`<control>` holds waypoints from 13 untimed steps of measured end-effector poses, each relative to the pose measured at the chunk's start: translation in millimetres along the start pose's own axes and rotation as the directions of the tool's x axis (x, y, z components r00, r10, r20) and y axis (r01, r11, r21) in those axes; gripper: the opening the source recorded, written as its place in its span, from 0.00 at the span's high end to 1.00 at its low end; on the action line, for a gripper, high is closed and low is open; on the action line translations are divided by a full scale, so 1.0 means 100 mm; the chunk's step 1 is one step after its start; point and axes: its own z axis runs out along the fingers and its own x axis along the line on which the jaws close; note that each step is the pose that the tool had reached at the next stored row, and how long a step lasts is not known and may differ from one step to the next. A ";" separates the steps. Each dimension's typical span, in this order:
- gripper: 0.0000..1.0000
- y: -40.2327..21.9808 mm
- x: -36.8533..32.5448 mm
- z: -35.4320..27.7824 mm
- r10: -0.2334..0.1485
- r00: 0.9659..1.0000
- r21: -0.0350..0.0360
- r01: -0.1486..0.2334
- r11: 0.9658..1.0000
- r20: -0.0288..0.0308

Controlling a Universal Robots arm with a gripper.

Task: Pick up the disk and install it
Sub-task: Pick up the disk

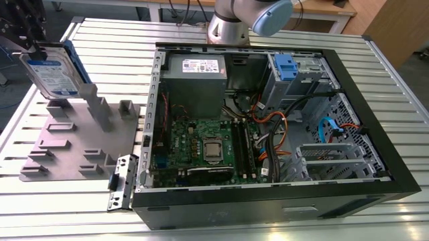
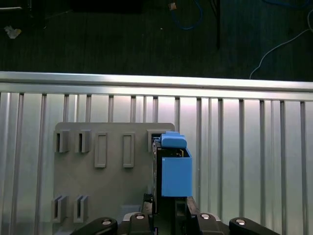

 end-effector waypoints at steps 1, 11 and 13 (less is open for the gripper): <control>0.65 0.001 -0.001 -0.022 0.000 1.000 0.000 0.000 1.000 0.000; 0.65 0.012 -0.013 -0.250 0.000 1.000 0.000 0.000 1.000 0.000; 0.65 0.014 -0.015 -0.292 0.000 1.000 0.000 0.000 1.000 0.000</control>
